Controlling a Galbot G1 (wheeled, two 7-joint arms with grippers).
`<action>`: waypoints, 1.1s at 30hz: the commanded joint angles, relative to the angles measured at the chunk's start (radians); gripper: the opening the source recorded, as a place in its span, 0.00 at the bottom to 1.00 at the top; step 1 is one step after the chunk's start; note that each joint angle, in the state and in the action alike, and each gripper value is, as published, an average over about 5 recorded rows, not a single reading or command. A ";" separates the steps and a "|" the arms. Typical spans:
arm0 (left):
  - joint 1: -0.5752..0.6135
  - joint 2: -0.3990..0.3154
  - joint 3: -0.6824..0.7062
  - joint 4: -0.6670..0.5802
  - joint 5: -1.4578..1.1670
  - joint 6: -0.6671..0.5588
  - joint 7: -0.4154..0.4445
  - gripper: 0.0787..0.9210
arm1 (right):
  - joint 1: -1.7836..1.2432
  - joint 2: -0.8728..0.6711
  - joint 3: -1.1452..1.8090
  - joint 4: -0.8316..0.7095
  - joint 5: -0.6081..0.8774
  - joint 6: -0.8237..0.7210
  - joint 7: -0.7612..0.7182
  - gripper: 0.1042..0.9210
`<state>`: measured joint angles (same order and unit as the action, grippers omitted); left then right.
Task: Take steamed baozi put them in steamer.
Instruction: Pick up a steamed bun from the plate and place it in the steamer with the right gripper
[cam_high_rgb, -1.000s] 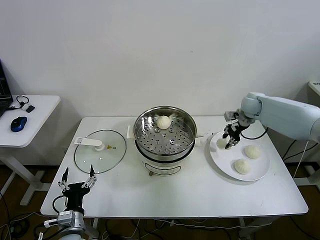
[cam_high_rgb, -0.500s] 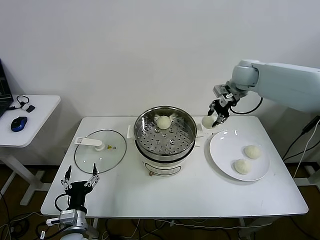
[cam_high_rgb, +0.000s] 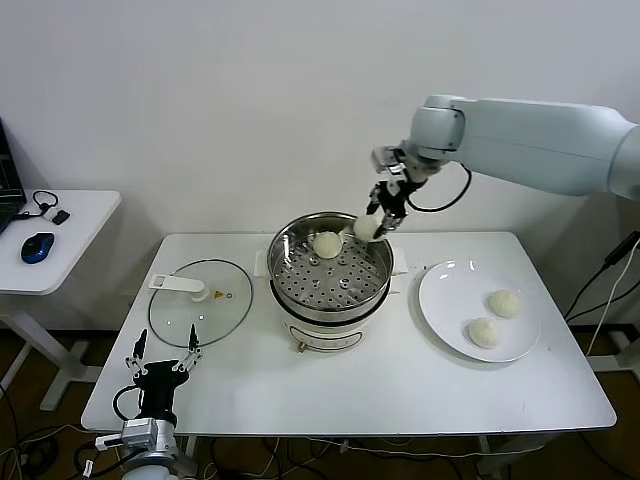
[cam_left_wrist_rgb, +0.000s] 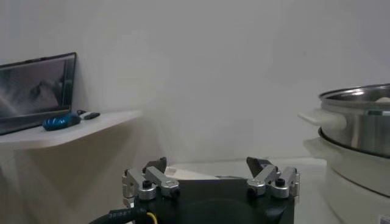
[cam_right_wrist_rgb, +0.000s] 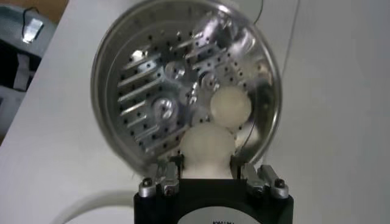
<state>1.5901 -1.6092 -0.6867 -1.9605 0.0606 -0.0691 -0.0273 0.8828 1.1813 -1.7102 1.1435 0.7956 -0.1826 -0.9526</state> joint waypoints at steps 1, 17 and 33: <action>-0.001 -0.037 0.001 0.000 -0.006 0.002 0.001 0.88 | -0.012 0.160 0.017 -0.030 0.095 -0.070 0.027 0.53; -0.010 -0.020 0.000 0.012 -0.023 0.003 0.007 0.88 | -0.142 0.256 0.028 -0.106 0.097 -0.124 0.079 0.58; -0.022 -0.022 0.001 0.025 -0.023 -0.001 0.011 0.88 | -0.232 0.282 0.044 -0.177 0.072 -0.141 0.100 0.61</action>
<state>1.5677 -1.6091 -0.6857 -1.9363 0.0381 -0.0696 -0.0168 0.6874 1.4488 -1.6703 0.9951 0.8691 -0.3169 -0.8629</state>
